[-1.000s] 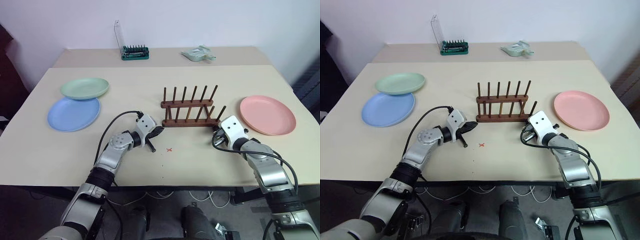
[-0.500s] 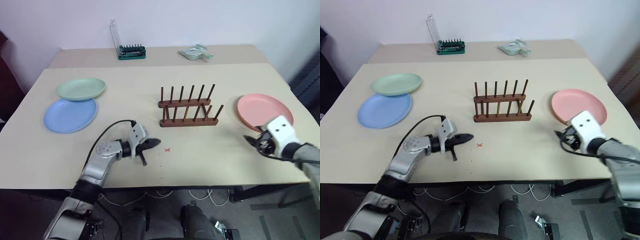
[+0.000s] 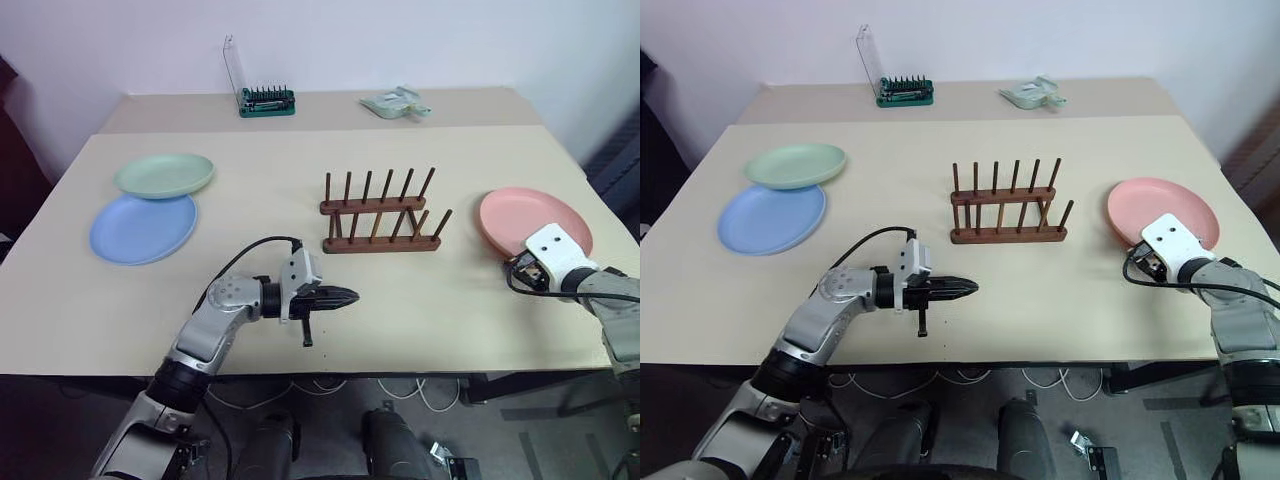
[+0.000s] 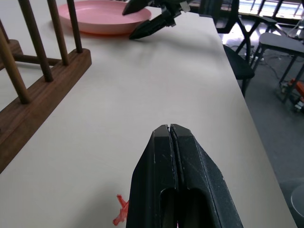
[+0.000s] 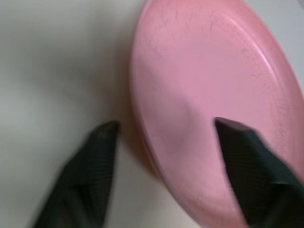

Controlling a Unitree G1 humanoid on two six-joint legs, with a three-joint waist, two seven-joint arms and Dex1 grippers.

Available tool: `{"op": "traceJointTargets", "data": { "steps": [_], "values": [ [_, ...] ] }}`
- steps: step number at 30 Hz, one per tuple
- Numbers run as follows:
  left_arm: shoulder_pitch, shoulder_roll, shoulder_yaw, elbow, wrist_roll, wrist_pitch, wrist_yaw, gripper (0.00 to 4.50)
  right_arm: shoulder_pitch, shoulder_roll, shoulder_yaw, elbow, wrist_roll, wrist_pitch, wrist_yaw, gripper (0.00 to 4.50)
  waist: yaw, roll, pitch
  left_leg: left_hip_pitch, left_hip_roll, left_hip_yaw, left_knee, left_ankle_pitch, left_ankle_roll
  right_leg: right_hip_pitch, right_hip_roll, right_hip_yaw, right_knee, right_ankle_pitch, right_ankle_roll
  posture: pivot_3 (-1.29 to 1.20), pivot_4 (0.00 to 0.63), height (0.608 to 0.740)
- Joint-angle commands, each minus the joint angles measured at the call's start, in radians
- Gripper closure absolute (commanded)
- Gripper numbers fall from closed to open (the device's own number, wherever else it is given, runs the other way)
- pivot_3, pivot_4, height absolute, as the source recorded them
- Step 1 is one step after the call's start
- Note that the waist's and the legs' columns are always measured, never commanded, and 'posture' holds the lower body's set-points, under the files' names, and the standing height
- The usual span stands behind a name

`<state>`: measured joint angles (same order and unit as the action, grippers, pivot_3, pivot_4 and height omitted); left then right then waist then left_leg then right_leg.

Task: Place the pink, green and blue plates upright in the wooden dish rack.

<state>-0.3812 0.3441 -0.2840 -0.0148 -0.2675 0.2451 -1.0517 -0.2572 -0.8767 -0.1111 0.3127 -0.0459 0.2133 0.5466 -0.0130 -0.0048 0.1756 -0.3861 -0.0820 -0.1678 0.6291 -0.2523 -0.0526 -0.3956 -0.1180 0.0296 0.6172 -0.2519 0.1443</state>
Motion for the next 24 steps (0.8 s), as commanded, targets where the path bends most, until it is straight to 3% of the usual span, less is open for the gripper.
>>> {"op": "traceJointTargets", "data": {
  "steps": [1,4,9,13,17,20,24],
  "values": [
    [0.000,-0.003,0.013,-0.018,-0.005,-0.012,0.016,4.50,-0.009,0.003,0.005,0.028,-0.039,-0.048,-0.038,3.06,0.001,0.000,0.000,0.000,0.000,0.000,0.000,0.000,0.000,0.000,0.000,0.000,0.000,0.000,0.000,0.00,0.150,0.740],
    [0.002,-0.004,0.014,-0.004,-0.002,-0.023,0.026,4.50,0.002,0.006,-0.005,0.013,-0.039,-0.055,-0.054,4.48,0.002,0.000,0.000,0.000,0.000,0.000,0.000,0.000,0.000,0.000,0.000,0.000,0.000,0.000,0.000,0.00,0.150,0.740],
    [0.002,-0.002,0.018,0.004,-0.002,-0.034,0.035,4.50,0.038,-0.009,-0.047,-0.095,-0.034,-0.087,-0.080,4.48,0.002,0.001,0.000,-0.001,0.000,-0.001,0.000,0.000,0.000,0.000,0.000,0.000,0.000,0.000,0.000,0.00,0.150,0.740],
    [0.004,0.007,0.034,0.020,0.003,-0.052,0.049,4.50,-0.012,0.039,-0.206,-0.403,0.266,-0.002,0.029,4.48,-0.008,0.007,0.003,-0.001,0.000,0.000,0.000,0.000,0.000,-0.001,0.000,0.001,0.001,0.000,0.000,0.00,0.150,0.740],
    [-0.003,0.015,0.066,0.035,-0.015,-0.064,0.057,4.50,-0.089,0.063,-0.349,-0.682,0.786,0.336,0.083,4.48,0.000,0.007,0.004,-0.001,0.002,-0.001,0.000,0.000,0.000,-0.002,0.001,0.001,0.002,0.000,0.000,0.00,0.150,0.740],
    [-0.015,0.017,0.082,0.046,-0.021,-0.067,0.052,4.50,-0.140,0.070,-0.393,-0.751,1.058,0.481,0.053,4.48,0.008,0.004,0.003,-0.002,0.002,-0.004,0.000,0.000,0.000,0.000,0.001,-0.003,0.000,0.000,0.000,0.00,0.150,0.740],
    [-0.031,0.017,0.102,0.050,-0.033,-0.061,0.044,4.50,-0.251,0.131,-0.386,-0.696,1.288,0.561,-0.084,4.48,0.018,0.004,0.004,-0.004,0.000,-0.003,0.002,0.000,0.000,0.000,-0.001,-0.003,-0.002,0.001,-0.001,0.00,0.150,0.740]
  ]
}}
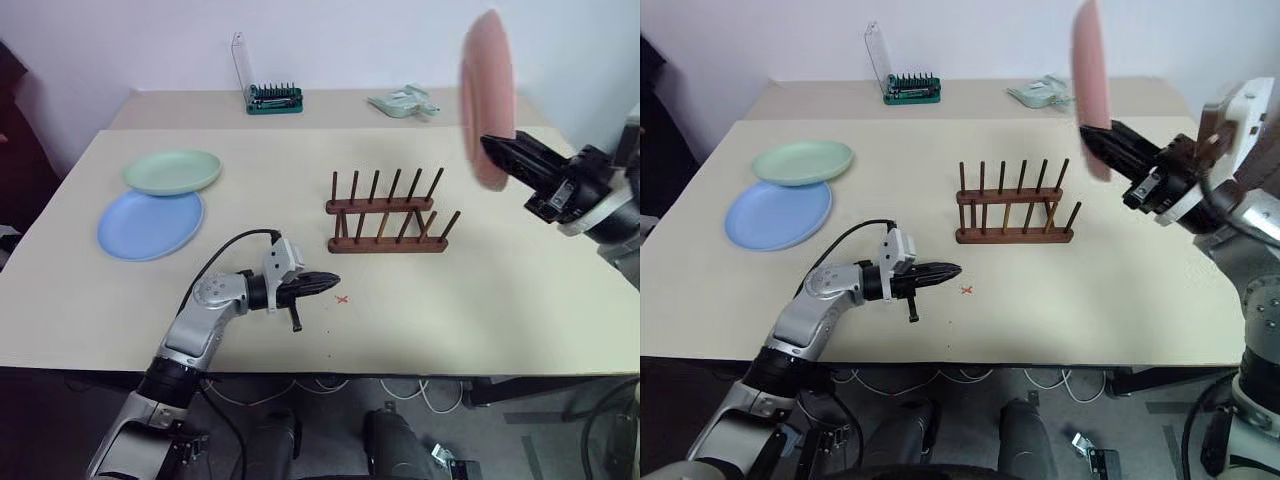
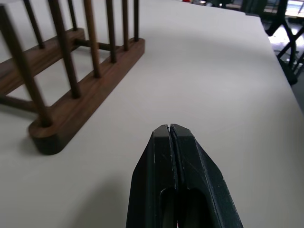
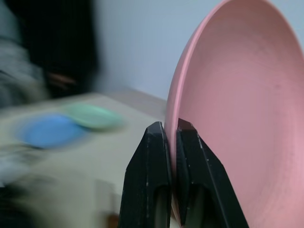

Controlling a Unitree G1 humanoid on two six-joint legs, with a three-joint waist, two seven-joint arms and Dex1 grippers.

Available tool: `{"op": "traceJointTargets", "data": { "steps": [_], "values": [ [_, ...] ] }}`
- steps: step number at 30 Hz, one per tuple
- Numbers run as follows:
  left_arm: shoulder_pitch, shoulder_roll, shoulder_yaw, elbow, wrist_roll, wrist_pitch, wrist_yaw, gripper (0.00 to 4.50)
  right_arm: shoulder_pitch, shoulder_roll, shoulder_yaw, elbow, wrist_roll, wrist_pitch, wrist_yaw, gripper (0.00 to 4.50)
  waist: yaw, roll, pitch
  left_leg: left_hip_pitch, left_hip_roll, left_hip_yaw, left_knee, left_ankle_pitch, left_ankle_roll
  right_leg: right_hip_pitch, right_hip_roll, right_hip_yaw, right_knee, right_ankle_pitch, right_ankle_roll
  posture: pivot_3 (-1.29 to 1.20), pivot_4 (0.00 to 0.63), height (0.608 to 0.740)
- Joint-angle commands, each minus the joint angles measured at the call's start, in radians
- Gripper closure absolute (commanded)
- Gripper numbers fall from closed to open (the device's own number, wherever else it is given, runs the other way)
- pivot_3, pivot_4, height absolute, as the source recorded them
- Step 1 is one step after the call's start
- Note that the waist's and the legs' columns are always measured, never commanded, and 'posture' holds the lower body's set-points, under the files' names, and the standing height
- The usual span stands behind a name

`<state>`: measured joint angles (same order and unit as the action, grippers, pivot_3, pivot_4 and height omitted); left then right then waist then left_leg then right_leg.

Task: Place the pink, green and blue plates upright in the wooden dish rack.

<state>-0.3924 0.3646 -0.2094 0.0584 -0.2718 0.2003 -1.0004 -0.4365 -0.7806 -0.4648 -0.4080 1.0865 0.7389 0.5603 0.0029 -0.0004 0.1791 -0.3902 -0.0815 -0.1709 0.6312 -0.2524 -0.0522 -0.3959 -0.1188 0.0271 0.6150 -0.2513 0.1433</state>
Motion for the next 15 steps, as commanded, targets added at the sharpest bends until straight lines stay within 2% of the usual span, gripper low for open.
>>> {"op": "traceJointTargets", "data": {
  "steps": [1,15],
  "values": [
    [-0.022,-0.004,0.033,-0.031,-0.038,-0.009,-0.009,4.50,-0.087,0.048,-0.020,0.035,0.180,0.047,-0.116,4.48,0.003,0.000,0.000,0.000,0.000,0.000,0.000,0.000,0.000,0.000,0.000,0.000,0.000,0.000,0.000,0.00,0.150,0.740],
    [-0.004,0.017,0.045,-0.173,-0.122,0.126,-0.006,4.50,-0.095,0.062,0.023,0.206,0.128,0.066,-0.103,4.48,0.002,0.000,0.000,-0.001,0.000,0.001,-0.002,0.000,0.000,-0.004,0.001,0.000,0.002,0.000,0.000,0.00,0.150,0.740]
  ]
}}
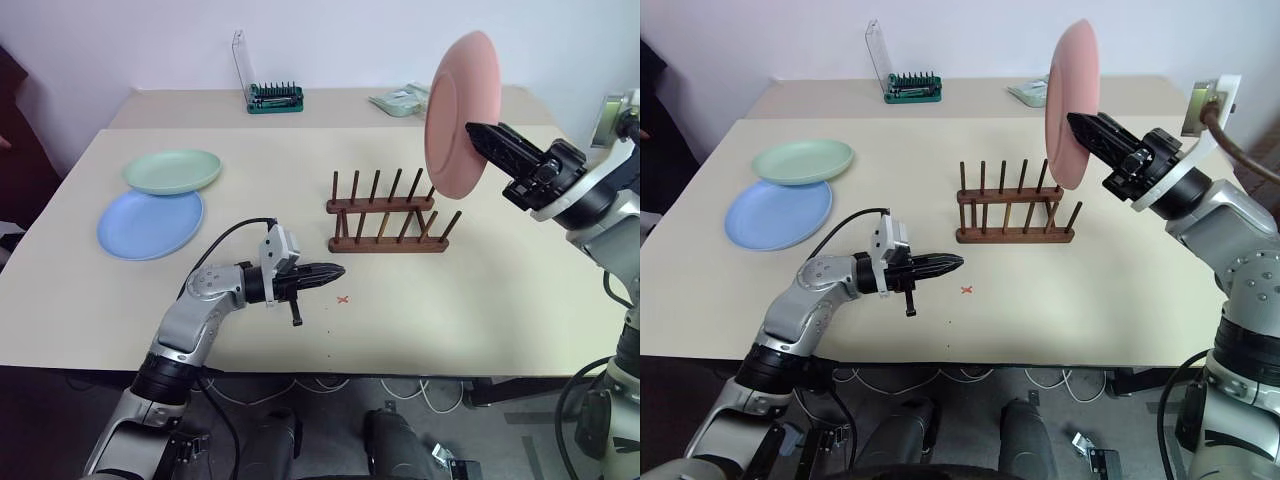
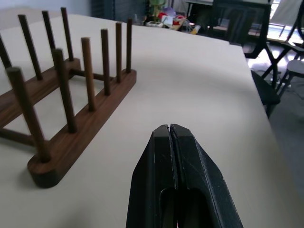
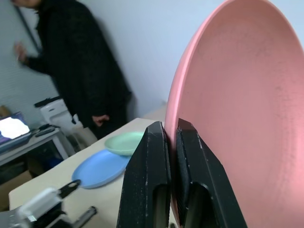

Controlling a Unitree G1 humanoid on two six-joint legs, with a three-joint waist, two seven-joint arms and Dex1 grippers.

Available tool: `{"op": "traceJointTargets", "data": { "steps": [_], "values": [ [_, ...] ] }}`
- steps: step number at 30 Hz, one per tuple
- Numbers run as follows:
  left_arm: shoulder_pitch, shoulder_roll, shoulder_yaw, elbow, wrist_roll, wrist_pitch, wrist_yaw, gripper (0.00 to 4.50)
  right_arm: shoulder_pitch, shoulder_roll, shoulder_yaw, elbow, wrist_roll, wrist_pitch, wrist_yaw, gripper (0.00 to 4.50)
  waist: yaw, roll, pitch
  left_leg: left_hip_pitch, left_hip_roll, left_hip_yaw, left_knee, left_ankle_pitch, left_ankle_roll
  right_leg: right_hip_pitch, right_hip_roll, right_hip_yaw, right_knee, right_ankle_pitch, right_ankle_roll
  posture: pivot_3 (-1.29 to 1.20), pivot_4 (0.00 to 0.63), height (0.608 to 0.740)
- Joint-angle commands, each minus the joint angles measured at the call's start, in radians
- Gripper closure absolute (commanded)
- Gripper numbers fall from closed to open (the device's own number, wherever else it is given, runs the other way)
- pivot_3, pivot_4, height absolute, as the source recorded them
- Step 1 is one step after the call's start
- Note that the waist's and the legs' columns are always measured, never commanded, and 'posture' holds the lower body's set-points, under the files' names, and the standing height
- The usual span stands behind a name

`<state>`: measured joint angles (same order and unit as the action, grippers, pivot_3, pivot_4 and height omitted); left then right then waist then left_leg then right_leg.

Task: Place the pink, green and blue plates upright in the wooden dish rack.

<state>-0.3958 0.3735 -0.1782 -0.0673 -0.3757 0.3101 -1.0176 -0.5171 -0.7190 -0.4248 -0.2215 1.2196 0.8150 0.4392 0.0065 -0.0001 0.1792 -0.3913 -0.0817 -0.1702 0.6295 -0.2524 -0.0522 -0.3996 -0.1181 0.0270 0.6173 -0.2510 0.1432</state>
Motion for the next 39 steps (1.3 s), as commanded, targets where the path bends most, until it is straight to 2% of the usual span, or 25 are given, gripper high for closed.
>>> {"op": "traceJointTargets", "data": {
  "steps": [1,18,24,27,31,39],
  "values": [
    [-0.002,0.008,0.014,-0.051,-0.019,0.022,0.013,4.50,-0.011,-0.001,-0.015,0.032,-0.009,-0.007,0.025,4.48,-0.002,0.000,0.000,0.000,0.000,0.000,0.000,0.000,0.000,0.000,0.000,0.000,0.000,0.000,0.000,0.00,0.150,0.740],
    [-0.009,0.011,-0.003,-0.034,-0.010,0.021,0.010,4.50,-0.038,0.027,-0.046,0.230,0.021,0.074,0.035,4.48,-0.005,0.000,0.000,0.000,0.000,0.000,0.000,0.000,0.000,0.000,0.000,0.000,0.001,0.000,0.000,0.00,0.150,0.740],
    [-0.005,0.011,-0.005,-0.021,-0.005,0.005,0.006,4.50,-0.034,0.032,-0.042,0.243,-0.001,0.082,0.049,4.48,-0.006,0.000,0.000,0.000,0.000,0.000,0.000,0.000,0.000,-0.001,0.000,0.000,0.001,0.000,0.000,0.00,0.150,0.740],
    [-0.006,0.010,-0.005,-0.016,-0.003,0.000,0.006,4.50,-0.035,0.034,-0.044,0.242,-0.005,0.083,0.049,3.56,-0.007,0.000,0.000,0.000,0.000,0.000,0.000,0.000,0.000,-0.001,0.000,0.000,0.001,0.000,0.000,0.00,0.150,0.740],
    [-0.005,0.011,-0.007,-0.011,-0.001,-0.005,0.004,4.50,-0.037,0.043,-0.050,0.237,-0.064,0.027,0.031,1.56,-0.017,0.000,0.000,0.000,0.000,0.000,0.000,0.000,0.000,0.000,0.000,0.000,0.001,0.000,0.000,0.00,0.150,0.740],
    [-0.005,0.009,-0.002,-0.005,0.002,-0.013,0.014,4.50,-0.095,0.029,-0.146,0.277,-0.117,-0.101,0.015,1.56,-0.020,0.000,0.000,0.000,0.000,0.000,0.000,0.000,0.000,-0.001,0.000,0.000,0.002,0.000,0.000,0.00,0.150,0.740]
  ]
}}
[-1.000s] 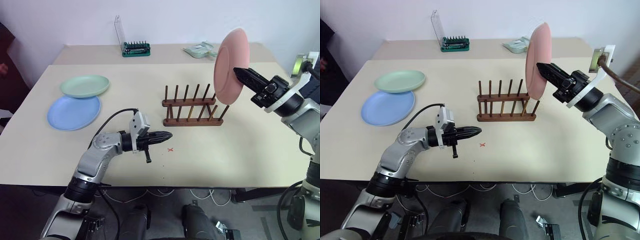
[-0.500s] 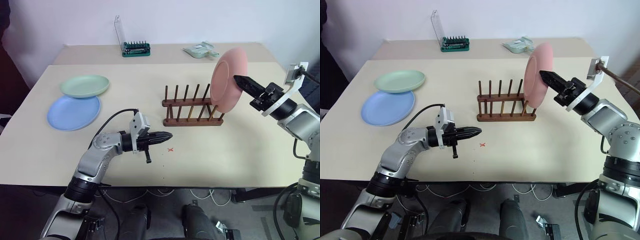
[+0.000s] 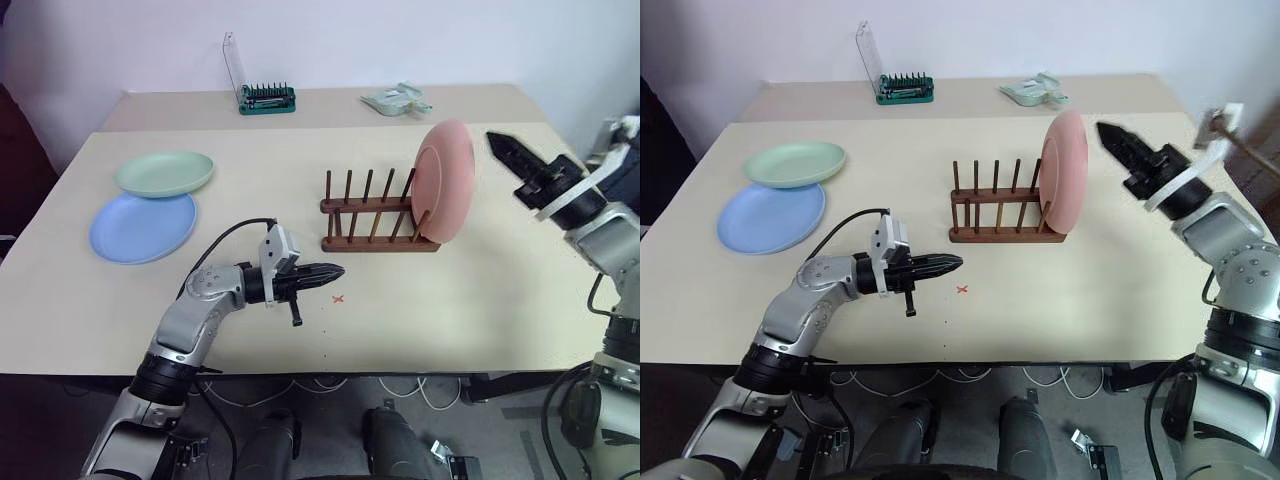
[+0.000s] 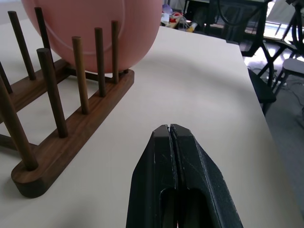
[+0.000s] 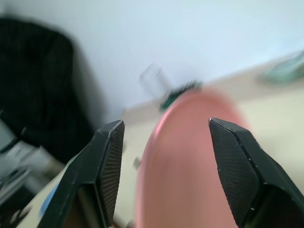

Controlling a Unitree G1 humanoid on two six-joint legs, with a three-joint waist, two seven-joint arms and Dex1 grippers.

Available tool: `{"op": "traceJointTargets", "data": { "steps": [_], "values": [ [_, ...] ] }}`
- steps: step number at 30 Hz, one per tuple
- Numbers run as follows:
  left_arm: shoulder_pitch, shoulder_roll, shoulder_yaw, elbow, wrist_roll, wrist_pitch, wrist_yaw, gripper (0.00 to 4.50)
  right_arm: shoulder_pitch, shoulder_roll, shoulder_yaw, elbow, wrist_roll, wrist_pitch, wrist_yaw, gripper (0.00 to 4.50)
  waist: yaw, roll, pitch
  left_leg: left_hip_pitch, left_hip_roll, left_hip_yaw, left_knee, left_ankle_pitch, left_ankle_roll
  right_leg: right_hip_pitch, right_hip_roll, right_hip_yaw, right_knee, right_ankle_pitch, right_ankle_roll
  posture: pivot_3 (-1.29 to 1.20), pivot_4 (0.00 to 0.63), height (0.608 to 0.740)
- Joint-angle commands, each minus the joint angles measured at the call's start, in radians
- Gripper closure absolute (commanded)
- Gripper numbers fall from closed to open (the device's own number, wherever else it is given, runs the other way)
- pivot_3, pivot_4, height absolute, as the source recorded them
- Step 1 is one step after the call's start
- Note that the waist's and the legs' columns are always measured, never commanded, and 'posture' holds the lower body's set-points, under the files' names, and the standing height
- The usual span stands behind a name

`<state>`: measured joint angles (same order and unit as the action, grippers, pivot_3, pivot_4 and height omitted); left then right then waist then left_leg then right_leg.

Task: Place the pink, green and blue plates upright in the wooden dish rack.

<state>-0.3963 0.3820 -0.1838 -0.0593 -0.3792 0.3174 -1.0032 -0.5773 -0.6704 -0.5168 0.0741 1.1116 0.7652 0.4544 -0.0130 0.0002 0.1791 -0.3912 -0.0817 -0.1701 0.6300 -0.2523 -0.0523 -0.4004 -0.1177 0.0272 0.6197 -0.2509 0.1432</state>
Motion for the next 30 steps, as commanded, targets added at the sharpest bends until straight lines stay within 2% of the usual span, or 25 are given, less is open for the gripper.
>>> {"op": "traceJointTargets", "data": {
  "steps": [1,2,5,7,9,11,13,15,18,20,26,30],
  "values": [
    [0.000,0.004,0.007,-0.016,0.005,-0.021,0.003,4.50,-0.039,-0.032,-0.064,-0.027,-0.025,-0.072,0.004,1.56,-0.001,0.000,0.000,0.000,0.000,0.000,0.000,0.000,0.000,0.000,0.000,0.000,0.000,0.000,0.000,0.00,0.150,0.740],
    [0.006,0.007,0.028,-0.023,0.002,-0.022,0.019,4.50,-0.044,-0.062,-0.073,-0.046,-0.051,-0.089,0.005,1.56,0.000,0.000,0.000,0.000,0.000,0.000,0.000,0.000,0.000,0.000,0.000,0.000,0.000,0.000,0.000,0.00,0.150,0.740],
    [0.003,-0.007,0.176,-0.028,-0.081,0.029,0.133,4.50,-0.012,-0.192,0.011,-0.205,-0.189,-0.128,0.070,1.56,0.000,0.004,0.002,-0.001,-0.001,0.001,0.000,0.000,0.000,-0.002,0.000,0.001,0.001,0.000,0.000,0.00,0.150,0.740],
    [-0.015,-0.015,0.288,-0.006,-0.102,0.036,0.253,3.97,0.016,-0.253,0.110,-0.328,-0.264,-0.130,0.112,1.49,-0.005,0.003,0.002,-0.002,0.000,0.001,-0.001,0.000,0.000,-0.005,0.000,0.001,0.003,0.000,0.000,0.00,0.150,0.740],
    [-0.026,-0.001,0.390,0.014,-0.101,0.028,0.351,3.14,0.042,-0.301,0.223,-0.435,-0.343,-0.144,0.155,1.49,-0.011,0.002,0.001,0.000,0.003,0.002,-0.001,0.000,0.000,-0.005,0.002,0.001,0.006,0.000,0.000,0.00,0.150,0.740],
    [-0.039,0.020,0.456,0.054,-0.052,-0.005,0.453,2.11,0.049,-0.326,0.333,-0.504,-0.431,-0.167,0.184,1.49,-0.013,0.001,0.001,0.001,0.004,0.003,0.000,0.000,0.000,-0.005,0.003,0.001,0.008,0.000,0.000,0.00,0.150,0.740],
    [-0.064,0.033,0.487,0.105,-0.007,-0.017,0.543,1.09,0.035,-0.320,0.399,-0.529,-0.486,-0.177,0.191,1.49,-0.007,0.000,0.001,0.001,0.004,0.003,0.001,0.000,-0.001,-0.005,0.003,0.001,0.008,0.000,0.000,0.00,0.150,0.740],
    [-0.150,0.065,0.539,0.238,0.067,0.038,0.748,0.11,-0.002,-0.274,0.506,-0.551,-0.557,-0.200,0.195,1.49,0.002,-0.001,0.002,0.001,0.003,0.003,0.001,0.001,-0.002,-0.005,0.001,0.001,0.008,0.000,0.000,0.00,0.150,0.740],
    [-0.264,0.078,0.625,0.374,0.076,0.130,0.961,0.11,-0.022,-0.211,0.595,-0.559,-0.623,-0.226,0.208,1.49,0.004,-0.007,0.002,0.000,0.002,0.001,0.002,0.002,-0.003,-0.005,0.001,0.001,0.008,0.000,0.000,0.00,0.150,0.740],
    [-0.313,0.082,0.657,0.433,0.067,0.154,1.012,0.11,-0.025,-0.175,0.606,-0.554,-0.635,-0.229,0.212,1.49,0.005,-0.011,0.002,-0.001,0.001,0.000,0.001,0.002,-0.003,-0.005,0.001,0.000,0.008,0.000,0.000,0.00,0.150,0.740],
    [-0.428,0.101,0.656,0.623,0.054,0.140,0.968,0.11,-0.009,-0.123,0.605,-0.565,-0.654,-0.215,0.229,1.49,0.003,-0.013,0.002,-0.002,-0.002,0.000,0.001,0.005,-0.009,-0.007,-0.002,0.000,0.009,0.000,0.001,0.00,0.150,0.740],
    [-0.511,0.116,0.712,0.767,0.020,0.144,1.016,0.11,0.018,-0.118,0.591,-0.578,-0.667,-0.205,0.224,1.49,-0.002,-0.014,0.002,-0.002,-0.001,-0.001,0.001,0.003,-0.006,-0.007,-0.001,0.000,0.010,0.000,0.001,0.00,0.150,0.740]
  ]
}}
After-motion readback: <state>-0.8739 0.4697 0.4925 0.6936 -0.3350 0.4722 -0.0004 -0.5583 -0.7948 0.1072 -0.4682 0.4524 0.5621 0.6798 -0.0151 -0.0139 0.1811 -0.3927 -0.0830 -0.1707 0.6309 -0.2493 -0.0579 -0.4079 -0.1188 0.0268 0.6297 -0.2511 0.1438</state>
